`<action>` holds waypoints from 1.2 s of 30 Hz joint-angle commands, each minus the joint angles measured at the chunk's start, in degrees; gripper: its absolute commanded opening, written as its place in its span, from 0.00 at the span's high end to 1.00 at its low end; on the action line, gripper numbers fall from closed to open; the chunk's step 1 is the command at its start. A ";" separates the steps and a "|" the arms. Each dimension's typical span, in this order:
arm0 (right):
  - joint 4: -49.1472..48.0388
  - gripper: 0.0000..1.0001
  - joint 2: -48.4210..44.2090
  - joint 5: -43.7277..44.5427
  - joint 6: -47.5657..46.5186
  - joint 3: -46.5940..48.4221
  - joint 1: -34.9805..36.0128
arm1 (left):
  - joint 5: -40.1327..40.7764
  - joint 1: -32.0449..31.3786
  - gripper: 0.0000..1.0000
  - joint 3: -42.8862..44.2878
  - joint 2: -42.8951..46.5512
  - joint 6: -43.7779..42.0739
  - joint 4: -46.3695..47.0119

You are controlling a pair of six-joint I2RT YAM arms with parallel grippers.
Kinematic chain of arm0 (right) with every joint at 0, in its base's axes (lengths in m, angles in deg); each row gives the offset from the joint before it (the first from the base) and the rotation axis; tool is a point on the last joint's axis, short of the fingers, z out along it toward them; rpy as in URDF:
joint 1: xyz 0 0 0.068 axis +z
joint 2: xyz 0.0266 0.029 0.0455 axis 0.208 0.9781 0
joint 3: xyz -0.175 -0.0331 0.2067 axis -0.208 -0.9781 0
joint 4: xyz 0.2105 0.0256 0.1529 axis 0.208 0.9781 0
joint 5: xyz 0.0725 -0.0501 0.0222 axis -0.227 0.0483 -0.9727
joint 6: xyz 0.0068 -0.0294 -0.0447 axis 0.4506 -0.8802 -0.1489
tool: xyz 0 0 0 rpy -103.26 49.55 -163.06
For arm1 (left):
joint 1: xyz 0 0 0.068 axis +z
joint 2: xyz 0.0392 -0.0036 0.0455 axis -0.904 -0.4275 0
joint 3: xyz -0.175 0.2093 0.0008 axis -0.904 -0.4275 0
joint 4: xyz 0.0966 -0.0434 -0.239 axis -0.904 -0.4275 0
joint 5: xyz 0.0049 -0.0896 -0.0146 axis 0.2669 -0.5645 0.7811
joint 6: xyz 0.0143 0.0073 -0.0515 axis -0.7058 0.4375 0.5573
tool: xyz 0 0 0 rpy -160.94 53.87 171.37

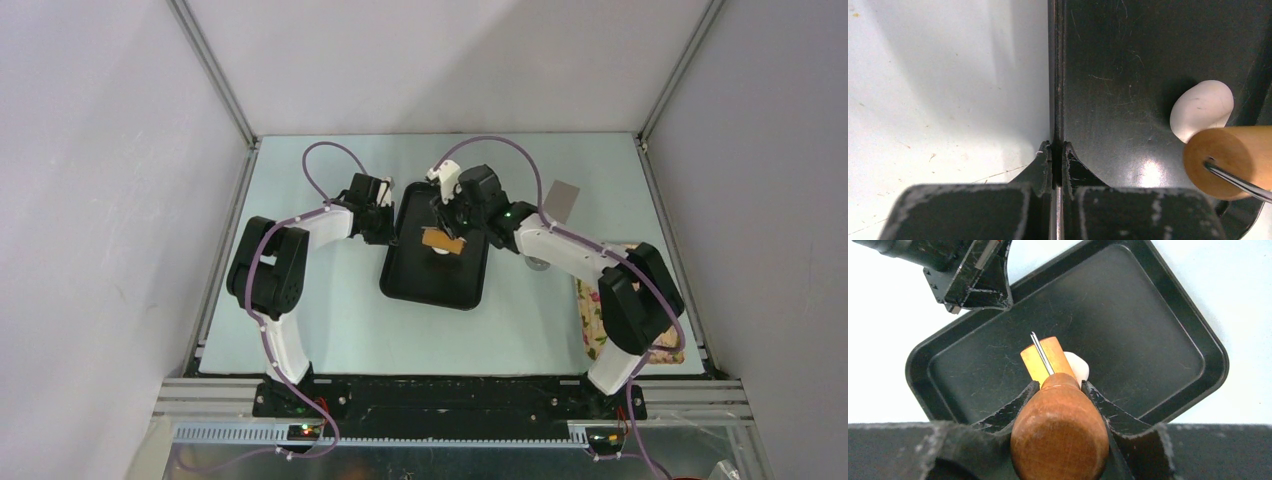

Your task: Roll out the dumpling wrappers from the dough

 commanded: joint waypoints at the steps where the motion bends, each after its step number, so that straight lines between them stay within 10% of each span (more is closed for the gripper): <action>1: -4.35 1.00 2.06 5.29 -2.27 2.69 2.04 | -2.02 -1.54 1.00 -2.65 -3.52 -0.89 -5.93; 36: -0.87 1.00 11.41 11.27 -8.35 2.72 2.02 | -2.37 -1.32 1.00 -2.65 -3.52 -0.89 -5.94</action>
